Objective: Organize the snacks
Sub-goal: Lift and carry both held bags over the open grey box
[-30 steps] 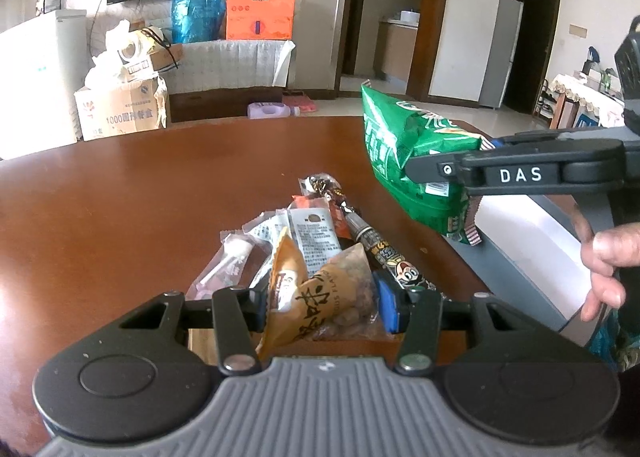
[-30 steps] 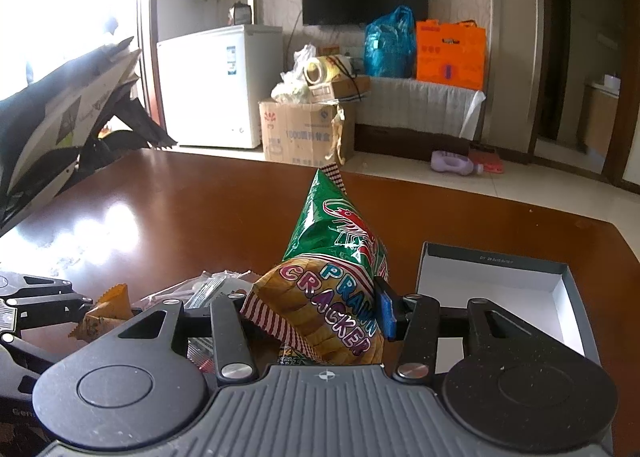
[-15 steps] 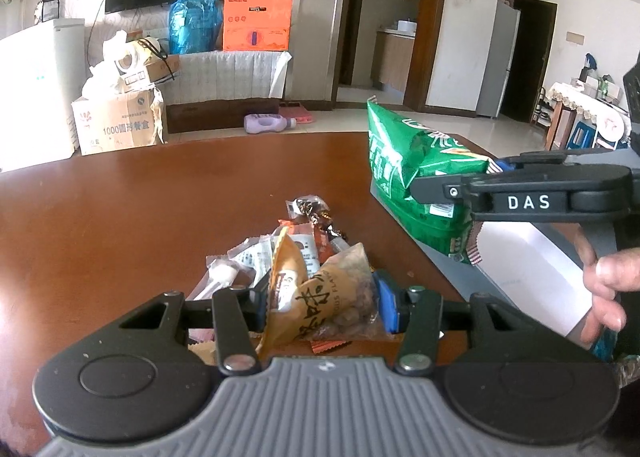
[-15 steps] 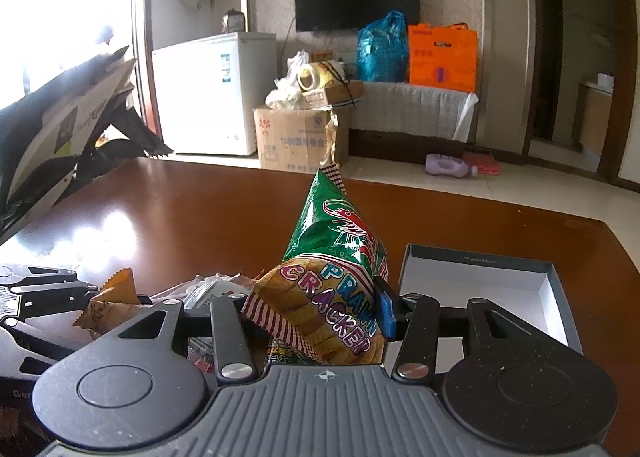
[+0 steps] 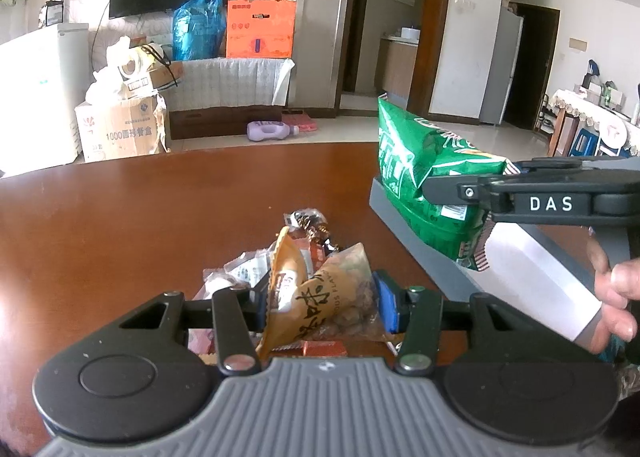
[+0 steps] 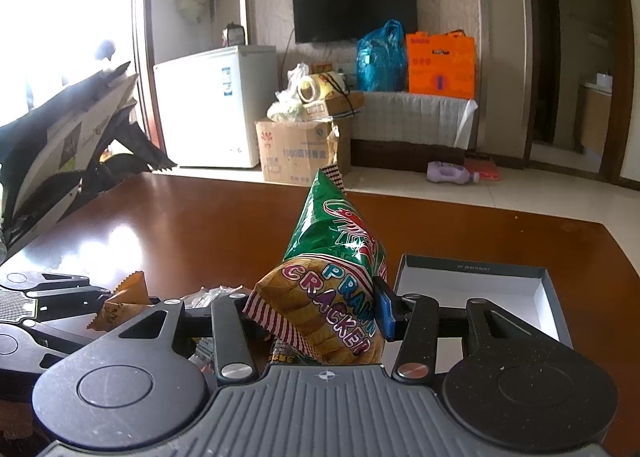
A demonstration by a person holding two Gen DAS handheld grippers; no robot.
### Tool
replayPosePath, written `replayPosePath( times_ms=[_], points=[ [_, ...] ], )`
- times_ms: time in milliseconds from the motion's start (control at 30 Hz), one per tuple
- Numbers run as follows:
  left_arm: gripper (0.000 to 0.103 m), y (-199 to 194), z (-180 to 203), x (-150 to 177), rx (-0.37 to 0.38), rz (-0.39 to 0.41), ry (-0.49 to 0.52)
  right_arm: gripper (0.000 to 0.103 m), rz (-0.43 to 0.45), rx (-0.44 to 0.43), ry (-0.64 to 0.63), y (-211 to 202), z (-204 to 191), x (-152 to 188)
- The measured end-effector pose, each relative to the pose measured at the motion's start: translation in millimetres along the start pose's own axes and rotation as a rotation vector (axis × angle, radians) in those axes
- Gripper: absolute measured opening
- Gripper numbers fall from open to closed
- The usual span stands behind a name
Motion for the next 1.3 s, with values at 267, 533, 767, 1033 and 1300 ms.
replayPosePath(
  times_ms=[267, 533, 767, 1033, 1300],
  points=[
    [0.048, 1.3, 25.6, -10.7, 0.036, 0.028, 0.014, 0.048, 0.016, 0.031, 0.015, -13.3, 9.7, 1.9],
    [0.048, 6.1, 53.8, -17.3, 0.055, 0.033, 0.043, 0.048, 0.019, 0.067, 0.039, -27.1, 31.1, 8.2],
    [0.048, 11.2, 73.9, -26.6, 0.074, 0.047, 0.065, 0.048, 0.020, 0.086, 0.050, -33.3, 45.6, 10.9],
    [0.048, 28.7, 107.0, -34.8, 0.104, 0.039, 0.095, 0.048, 0.023, 0.120, 0.070, -45.3, 65.1, 18.5],
    [0.048, 43.8, 120.3, -40.7, 0.121, 0.026, 0.108, 0.048, 0.017, 0.143, 0.077, -52.1, 80.9, 25.2]
  ],
)
Point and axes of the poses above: each gripper's, at about its wrist camera, not at the fingertips, and y roughly the way its jaws point, z to its right, x to its underside, the point moved 2 cm from there along y, roughly the way its jaws point, and after that the axes turned 4 degrees about z, right-handed, at the moved point
